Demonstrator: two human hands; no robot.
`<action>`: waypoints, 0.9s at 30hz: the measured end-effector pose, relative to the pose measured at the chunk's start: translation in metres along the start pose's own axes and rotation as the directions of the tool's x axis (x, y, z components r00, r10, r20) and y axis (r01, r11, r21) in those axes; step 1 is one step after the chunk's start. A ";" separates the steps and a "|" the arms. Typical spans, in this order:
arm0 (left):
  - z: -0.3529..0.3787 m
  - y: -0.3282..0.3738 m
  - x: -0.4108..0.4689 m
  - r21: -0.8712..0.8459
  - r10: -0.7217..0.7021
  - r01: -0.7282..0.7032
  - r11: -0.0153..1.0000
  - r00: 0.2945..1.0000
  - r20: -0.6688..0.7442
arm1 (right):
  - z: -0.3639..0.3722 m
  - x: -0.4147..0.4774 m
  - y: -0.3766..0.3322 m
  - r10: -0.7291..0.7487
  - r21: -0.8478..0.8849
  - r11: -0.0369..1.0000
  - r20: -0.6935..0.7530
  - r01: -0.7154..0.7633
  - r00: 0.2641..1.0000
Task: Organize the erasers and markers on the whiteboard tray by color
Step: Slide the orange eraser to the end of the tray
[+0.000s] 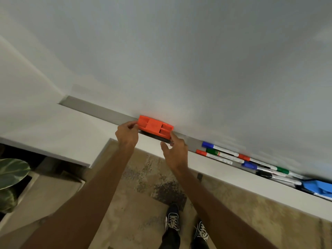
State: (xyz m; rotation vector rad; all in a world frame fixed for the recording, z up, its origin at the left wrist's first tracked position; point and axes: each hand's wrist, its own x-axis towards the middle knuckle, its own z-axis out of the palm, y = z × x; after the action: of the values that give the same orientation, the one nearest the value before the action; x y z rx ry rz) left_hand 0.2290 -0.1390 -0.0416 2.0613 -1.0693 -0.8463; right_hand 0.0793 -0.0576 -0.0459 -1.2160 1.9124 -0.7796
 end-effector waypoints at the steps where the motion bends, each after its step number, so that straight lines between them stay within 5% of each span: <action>1: 0.000 -0.001 0.004 0.021 0.003 -0.003 1.000 1.000 -0.005 | 0.003 0.002 -0.001 0.008 -0.005 1.000 0.008 -0.008 1.000; 18: 0.004 -0.007 0.013 0.212 0.102 -0.111 0.971 0.993 0.051 | 0.017 0.007 0.009 -0.008 -0.112 0.994 0.077 0.017 0.997; 27: 0.011 0.000 -0.020 0.142 0.224 -0.236 0.961 0.970 0.099 | 0.005 0.004 0.016 -0.105 -0.109 0.988 0.001 0.105 0.994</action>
State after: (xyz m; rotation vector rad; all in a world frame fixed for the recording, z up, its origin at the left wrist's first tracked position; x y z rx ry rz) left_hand 0.2110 -0.1244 -0.0427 1.9885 -1.4277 -0.7560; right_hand 0.0742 -0.0564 -0.0621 -1.3922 1.9284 -0.7408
